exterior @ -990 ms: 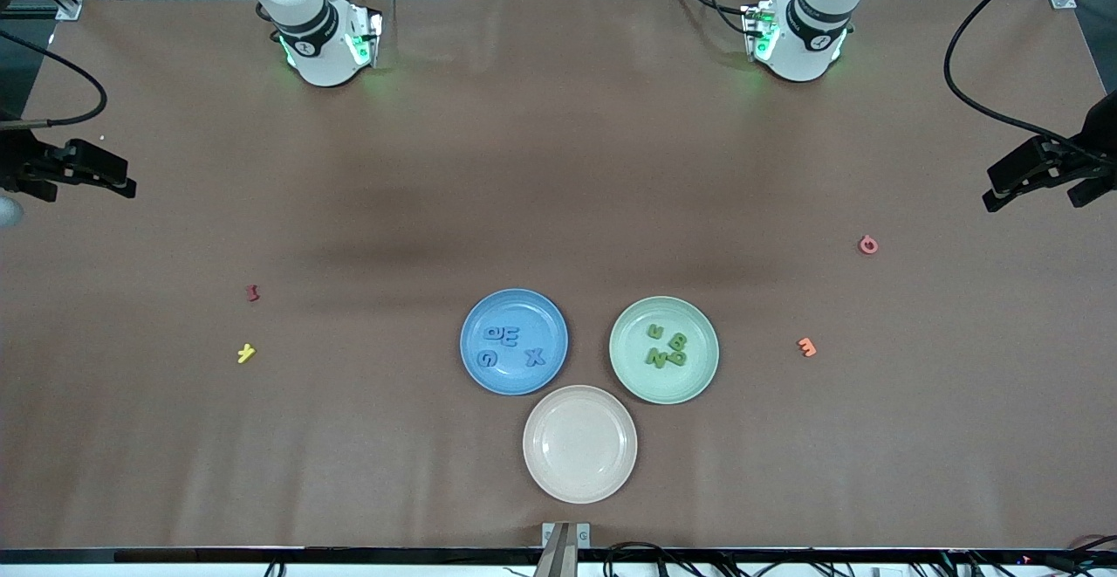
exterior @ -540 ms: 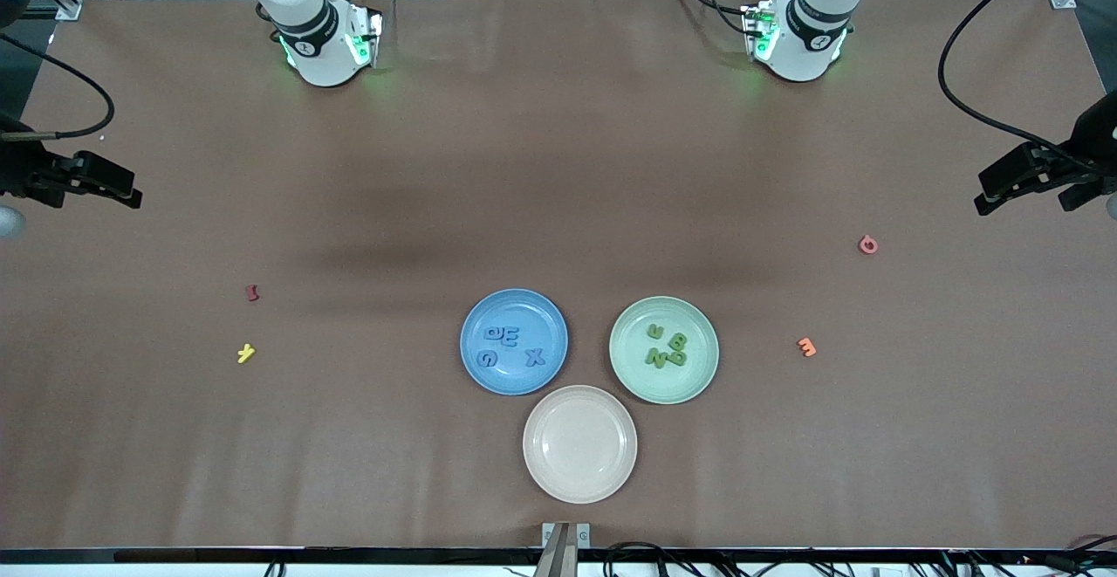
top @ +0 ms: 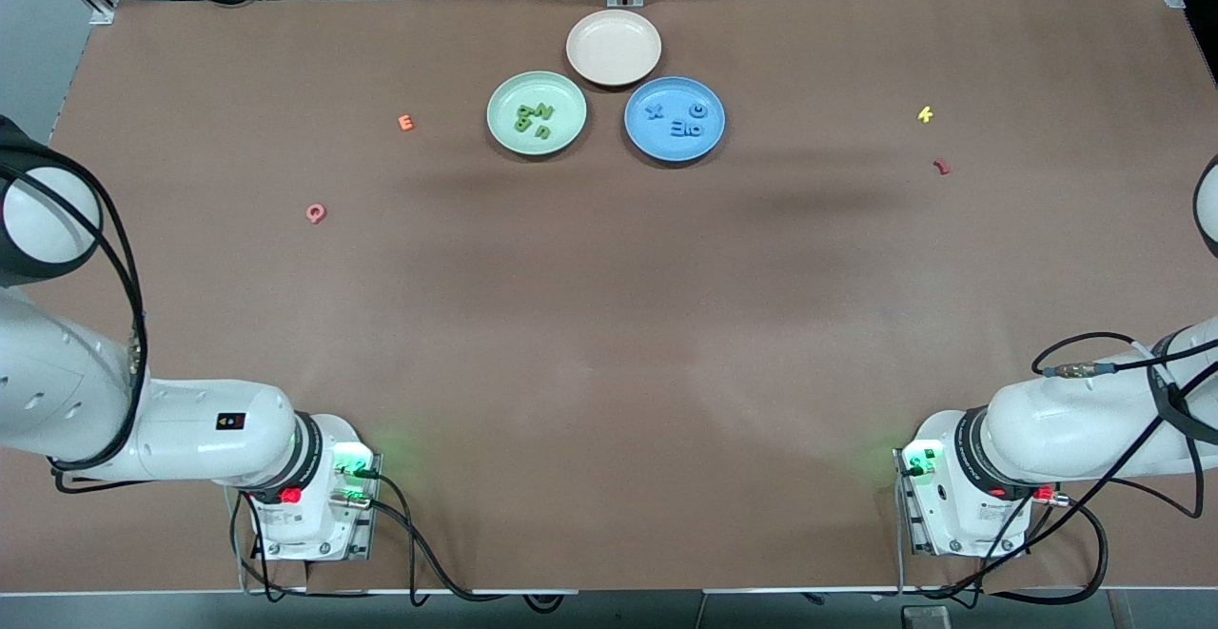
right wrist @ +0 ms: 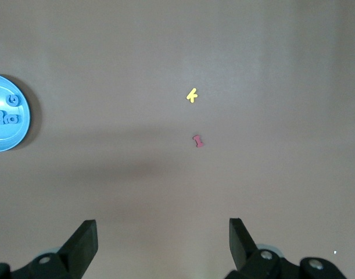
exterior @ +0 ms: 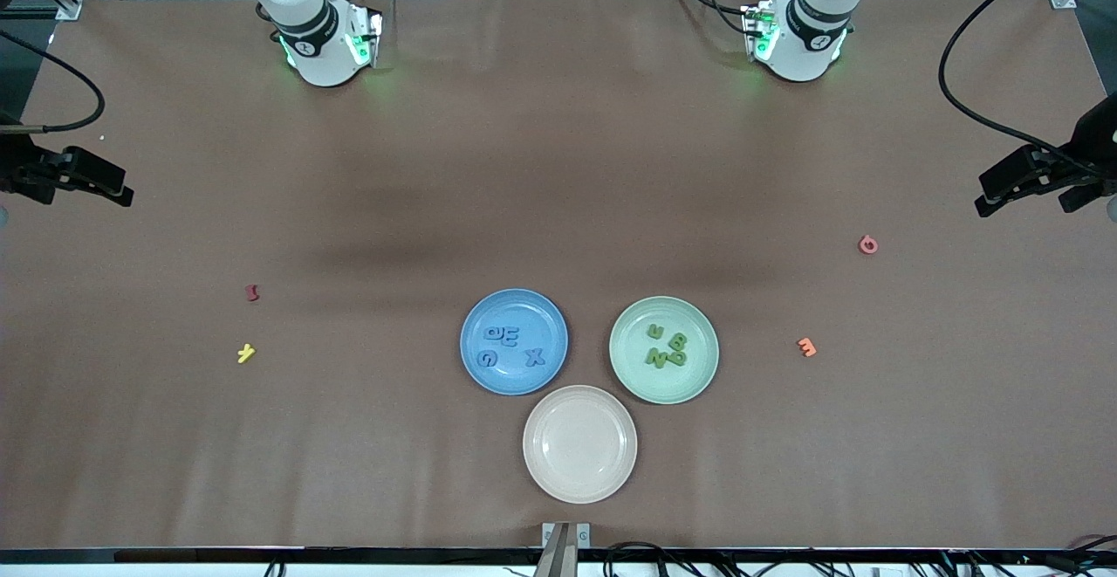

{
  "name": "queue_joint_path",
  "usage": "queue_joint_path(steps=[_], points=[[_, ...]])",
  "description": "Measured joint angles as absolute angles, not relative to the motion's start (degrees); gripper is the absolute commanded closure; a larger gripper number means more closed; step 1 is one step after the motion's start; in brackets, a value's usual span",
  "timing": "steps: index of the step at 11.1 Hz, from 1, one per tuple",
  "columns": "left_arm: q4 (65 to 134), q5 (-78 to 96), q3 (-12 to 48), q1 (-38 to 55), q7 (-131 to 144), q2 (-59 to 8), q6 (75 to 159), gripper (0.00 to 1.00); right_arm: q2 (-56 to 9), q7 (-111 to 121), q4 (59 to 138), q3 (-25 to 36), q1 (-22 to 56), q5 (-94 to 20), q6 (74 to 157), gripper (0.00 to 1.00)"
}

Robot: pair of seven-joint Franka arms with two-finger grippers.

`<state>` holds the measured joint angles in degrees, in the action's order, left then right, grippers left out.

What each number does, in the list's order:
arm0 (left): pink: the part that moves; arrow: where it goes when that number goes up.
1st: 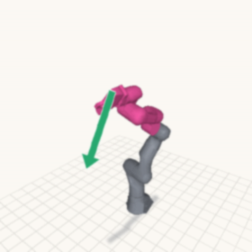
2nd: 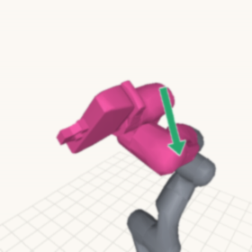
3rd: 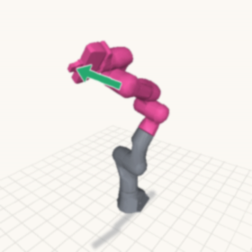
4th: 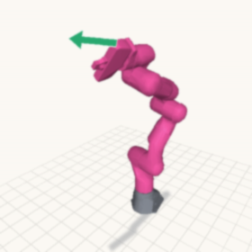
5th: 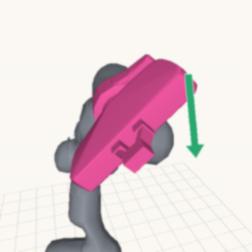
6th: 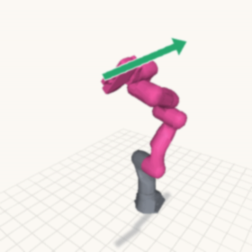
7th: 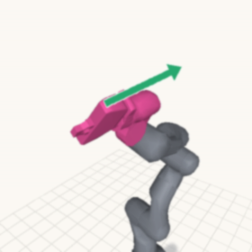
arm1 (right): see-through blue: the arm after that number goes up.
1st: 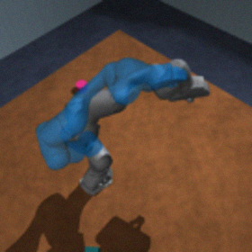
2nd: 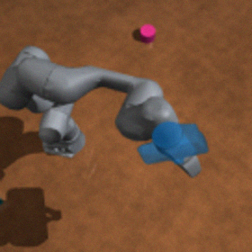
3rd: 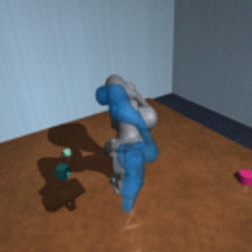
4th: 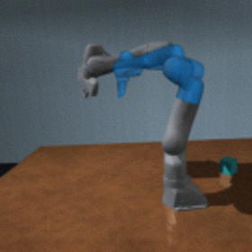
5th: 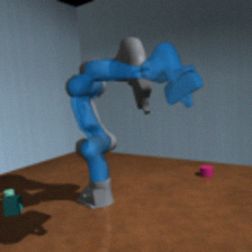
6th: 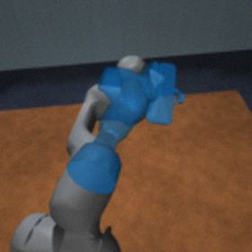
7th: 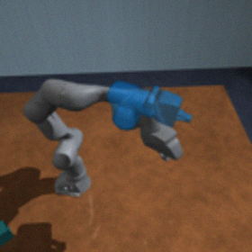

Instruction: Sort letters by color into matching plates

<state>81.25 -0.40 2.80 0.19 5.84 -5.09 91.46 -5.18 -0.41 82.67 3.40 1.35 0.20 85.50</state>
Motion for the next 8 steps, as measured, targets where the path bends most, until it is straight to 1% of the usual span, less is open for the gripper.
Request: queue_joint_path(steps=[8], points=[[81.35, -0.41, 3.34, 0.82, 5.84, -5.15, 91.46, 0.00, -4.16, -0.48, 82.67, 3.41, 1.34, 0.22, 85.57, 0.00]])
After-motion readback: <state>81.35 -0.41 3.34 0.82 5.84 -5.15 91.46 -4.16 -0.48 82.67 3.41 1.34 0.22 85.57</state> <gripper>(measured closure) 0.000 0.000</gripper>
